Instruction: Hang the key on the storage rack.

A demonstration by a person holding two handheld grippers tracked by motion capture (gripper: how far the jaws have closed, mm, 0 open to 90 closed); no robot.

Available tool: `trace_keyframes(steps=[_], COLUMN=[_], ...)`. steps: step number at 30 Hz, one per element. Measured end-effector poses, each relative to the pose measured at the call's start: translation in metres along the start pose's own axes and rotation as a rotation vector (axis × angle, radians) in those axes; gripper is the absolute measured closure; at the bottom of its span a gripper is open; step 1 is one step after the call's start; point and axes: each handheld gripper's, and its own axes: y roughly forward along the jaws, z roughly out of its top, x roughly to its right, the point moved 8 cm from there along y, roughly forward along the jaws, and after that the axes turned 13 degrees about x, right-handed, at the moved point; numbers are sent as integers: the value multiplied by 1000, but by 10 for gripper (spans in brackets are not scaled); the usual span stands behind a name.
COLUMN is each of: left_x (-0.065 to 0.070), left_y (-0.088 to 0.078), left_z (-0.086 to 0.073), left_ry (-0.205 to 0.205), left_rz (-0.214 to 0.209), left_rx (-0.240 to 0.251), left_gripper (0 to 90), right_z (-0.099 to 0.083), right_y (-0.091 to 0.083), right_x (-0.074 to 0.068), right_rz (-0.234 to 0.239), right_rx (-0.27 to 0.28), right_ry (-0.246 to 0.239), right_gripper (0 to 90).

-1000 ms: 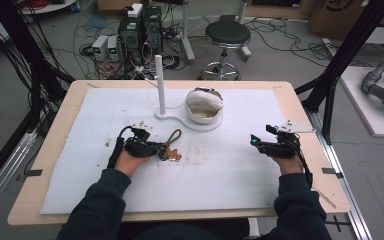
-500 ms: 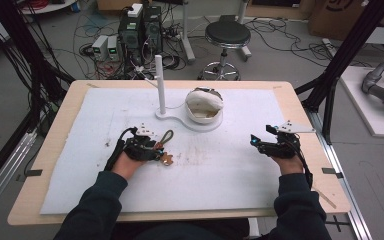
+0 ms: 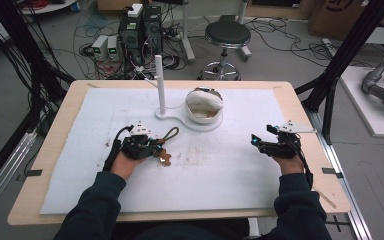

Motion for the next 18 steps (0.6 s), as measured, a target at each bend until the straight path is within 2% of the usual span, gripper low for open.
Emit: trace_keyframes(steps=[1,2,3,4,5,6,9,11,12,15,17,18], left_x=[-1,-4,-5,-5,-7,-7,-13,-16,-20,-24,-31,-31], left_y=[-3,-11,-15,-15,-22,-22,-33,-39,-45,-49,-56,-56], left_z=[4,13,18,18,26,26,39,48,57,66,82,82], left_ry=[-20,-54,-56,-56,-65,-65,-59,-64,-70,-79,-99,-99], left_rz=[1,1,-7,-7,-8,-8,-3,-3,-14,-19,-25,-25], left_rx=[28,94,127,127,172,172,222,256,292,319,369,369], left_gripper=[770,770,770,770,769,769,769,770,770,770,770,770], right_z=[0,1,1,1,1,1,2,2,2,1,1,1], right_y=[0,-1,-1,-1,-2,-2,-1,-1,-1,-1,-1,-1], right_x=[0,0,0,0,0,0,0,0,-1,0,-1,-1], right_rz=[0,1,-1,-1,-1,-1,0,2,0,0,0,0], right_rx=[-1,5,7,8,8,8,12,11,11,9,9,9], right_ry=[0,1,4,8,6,6,5,0,2,-1,-1,-1], right_gripper=[252,252,252,252,252,252,252,252,252,252,252,252])
